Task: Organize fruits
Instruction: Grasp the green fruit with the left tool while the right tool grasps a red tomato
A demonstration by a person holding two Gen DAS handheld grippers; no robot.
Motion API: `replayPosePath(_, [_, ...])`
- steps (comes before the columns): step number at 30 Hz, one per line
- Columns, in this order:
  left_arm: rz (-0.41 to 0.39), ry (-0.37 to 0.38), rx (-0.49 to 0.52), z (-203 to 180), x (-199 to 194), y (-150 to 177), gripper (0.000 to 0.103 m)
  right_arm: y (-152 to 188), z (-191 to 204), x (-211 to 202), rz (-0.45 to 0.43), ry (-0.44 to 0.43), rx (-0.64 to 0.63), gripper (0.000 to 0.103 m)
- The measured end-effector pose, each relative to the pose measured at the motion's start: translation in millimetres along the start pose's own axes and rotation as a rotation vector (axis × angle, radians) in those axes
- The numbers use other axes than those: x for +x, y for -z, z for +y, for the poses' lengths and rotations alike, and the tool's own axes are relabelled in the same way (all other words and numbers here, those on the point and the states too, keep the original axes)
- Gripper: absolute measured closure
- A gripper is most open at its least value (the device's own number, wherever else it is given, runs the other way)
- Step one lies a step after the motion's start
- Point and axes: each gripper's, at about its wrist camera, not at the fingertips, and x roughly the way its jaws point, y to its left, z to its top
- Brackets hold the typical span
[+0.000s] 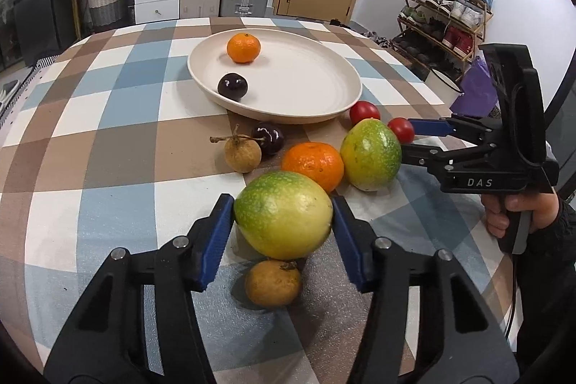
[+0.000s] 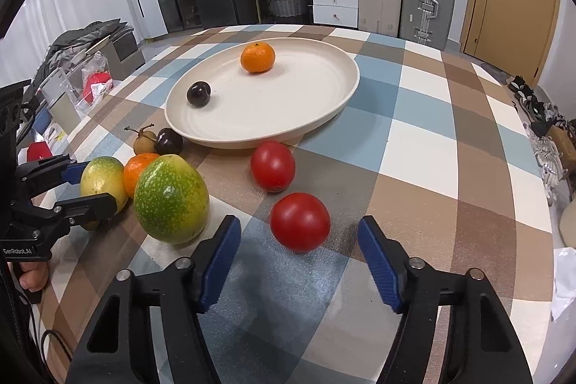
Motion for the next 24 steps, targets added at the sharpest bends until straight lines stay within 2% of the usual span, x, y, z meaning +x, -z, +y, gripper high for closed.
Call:
replayPosePath(3, [-0.012, 0.021, 0.004, -0.9, -2.6, 0.5, 0.051, 0.0, 0.1, -0.1, -0.002, 0.0, -0.001, 0.041])
replayPosePath(12, [-0.027, 0.035, 0.006, -1.8, -8.2, 1.5, 0.051, -0.8, 3.7, -0.5, -0.009, -0.003, -0.018, 0.046])
replayPosePath(14, [-0.028, 0.035, 0.007, -1.9, -7.7, 1.6, 0.051, -1.3, 2.7, -0.4, -0.01, 0.002, -0.014, 0.049])
replayPosePath(19, [-0.029, 0.036, 0.002, -1.4, -8.8, 2.2, 0.051, -1.5, -0.5, -2.2, -0.02, 0.012, -0.002, 0.07])
replayPosePath(24, [-0.037, 0.036, 0.002, -0.6, -10.1, 2.5, 0.051, -0.8, 1.0, -6.2, -0.037, 0.008, -0.011, 0.071])
